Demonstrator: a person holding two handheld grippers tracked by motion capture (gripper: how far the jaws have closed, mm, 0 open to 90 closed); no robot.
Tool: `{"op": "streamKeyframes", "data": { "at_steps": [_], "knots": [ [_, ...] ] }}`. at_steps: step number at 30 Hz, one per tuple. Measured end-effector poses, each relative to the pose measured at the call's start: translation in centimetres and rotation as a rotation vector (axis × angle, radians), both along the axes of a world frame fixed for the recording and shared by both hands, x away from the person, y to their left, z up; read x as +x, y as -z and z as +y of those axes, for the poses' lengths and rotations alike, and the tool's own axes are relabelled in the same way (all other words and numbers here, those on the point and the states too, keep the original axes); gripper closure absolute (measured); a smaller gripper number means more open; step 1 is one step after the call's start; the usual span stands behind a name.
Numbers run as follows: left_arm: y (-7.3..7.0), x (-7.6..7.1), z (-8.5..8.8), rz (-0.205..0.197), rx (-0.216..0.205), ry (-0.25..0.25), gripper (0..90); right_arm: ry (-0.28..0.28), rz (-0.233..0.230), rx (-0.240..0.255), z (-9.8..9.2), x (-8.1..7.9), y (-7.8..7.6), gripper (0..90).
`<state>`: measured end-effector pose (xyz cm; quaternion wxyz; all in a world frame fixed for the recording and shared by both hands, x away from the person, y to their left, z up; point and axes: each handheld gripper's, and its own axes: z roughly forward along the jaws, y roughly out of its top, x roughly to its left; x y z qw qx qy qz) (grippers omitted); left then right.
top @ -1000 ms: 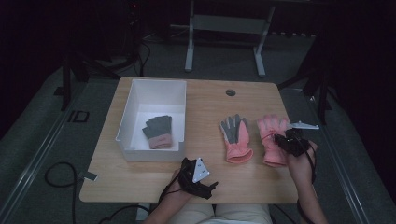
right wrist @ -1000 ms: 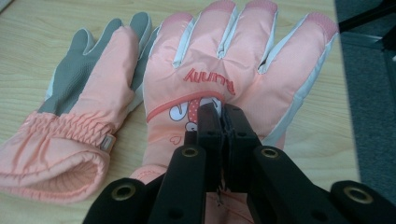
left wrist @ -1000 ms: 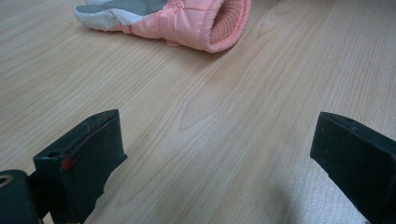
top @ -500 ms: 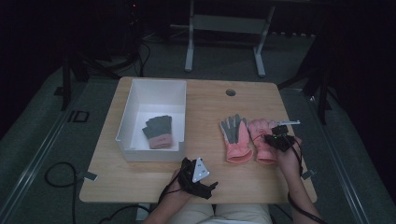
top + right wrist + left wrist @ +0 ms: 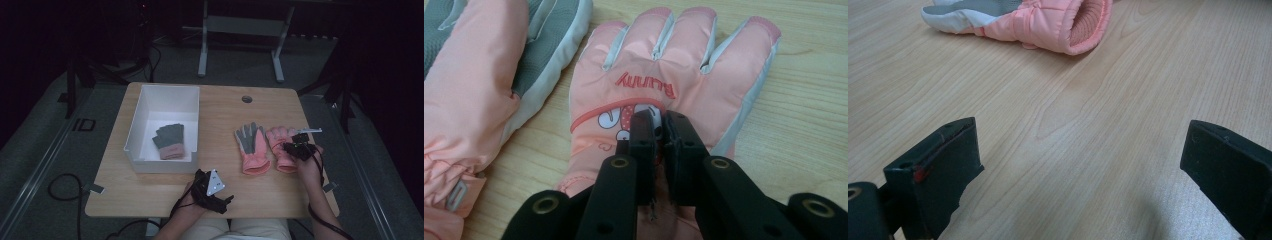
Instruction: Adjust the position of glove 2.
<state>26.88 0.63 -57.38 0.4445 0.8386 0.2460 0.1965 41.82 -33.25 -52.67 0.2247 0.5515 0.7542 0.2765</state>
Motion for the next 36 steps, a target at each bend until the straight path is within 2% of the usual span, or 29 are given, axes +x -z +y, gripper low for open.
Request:
{"op": "streamKeyframes", "data": {
  "at_steps": [3,4,6,7,8,9,10,11,14,17,23,28,30,31,33,34,36],
  "knots": [
    [0.0,0.0,0.0,0.000,-0.004,-0.001,2.3,-0.007,0.000,0.014,-0.2,-0.1,-0.3,79.8],
    [0.0,0.0,0.0,0.000,-0.005,-0.001,2.3,-0.014,-0.016,0.023,-0.4,-0.4,-0.9,76.7],
    [0.0,0.0,0.0,0.000,-0.001,0.000,2.3,-0.062,-0.036,0.049,-0.6,-0.5,-1.5,69.7],
    [0.0,0.0,0.0,0.000,-0.001,0.000,2.3,-0.062,-0.036,0.049,-0.6,-0.5,-1.5,69.7],
    [0.0,0.0,0.0,-0.001,0.000,0.001,2.3,-0.096,-0.038,0.063,-0.7,-0.4,-1.7,66.9],
    [-0.1,-0.1,0.0,0.000,0.000,0.002,2.3,-0.134,-0.031,0.041,-1.0,-0.3,-1.8,66.4],
    [-0.1,-0.1,0.0,0.000,-0.001,0.003,2.3,-0.134,-0.031,0.041,-1.0,-0.3,-1.8,66.4],
    [-0.1,-0.1,0.1,0.001,-0.006,0.003,2.3,-0.165,-0.028,0.010,-1.3,-0.3,-1.9,65.5],
    [-0.1,-0.1,0.1,0.002,-0.007,0.002,2.3,-0.191,-0.029,0.019,-1.8,-0.3,-2.2,64.5],
    [0.0,0.0,0.1,0.001,0.002,0.000,2.3,-0.242,-0.033,-0.022,-2.4,-0.2,-2.6,61.2],
    [-0.1,0.0,0.1,-0.001,-0.008,-0.001,2.4,-0.254,-0.016,-0.027,-2.6,0.0,-2.1,59.9],
    [0.0,0.0,0.0,0.000,-0.007,0.005,2.4,-0.228,-0.002,-0.038,-2.5,0.0,-0.6,61.5],
    [0.0,-0.1,0.0,-0.001,-0.006,0.005,2.4,-0.222,-0.003,-0.039,-2.5,0.0,-0.4,64.2],
    [-0.1,0.0,0.1,0.005,-0.014,0.002,2.4,-0.212,-0.001,-0.042,-2.4,0.0,0.0,68.9],
    [-0.1,0.0,0.1,0.005,-0.014,0.002,2.4,-0.207,-0.001,-0.044,-2.3,-0.1,0.2,68.9],
    [-0.1,-0.1,0.2,0.004,-0.019,0.001,2.3,-0.204,0.003,-0.035,-1.9,-0.1,0.6,78.8],
    [-0.1,0.0,0.2,0.005,-0.016,0.001,2.4,-0.198,-0.003,-0.044,-1.7,-0.2,0.6,80.2]
  ]
}}
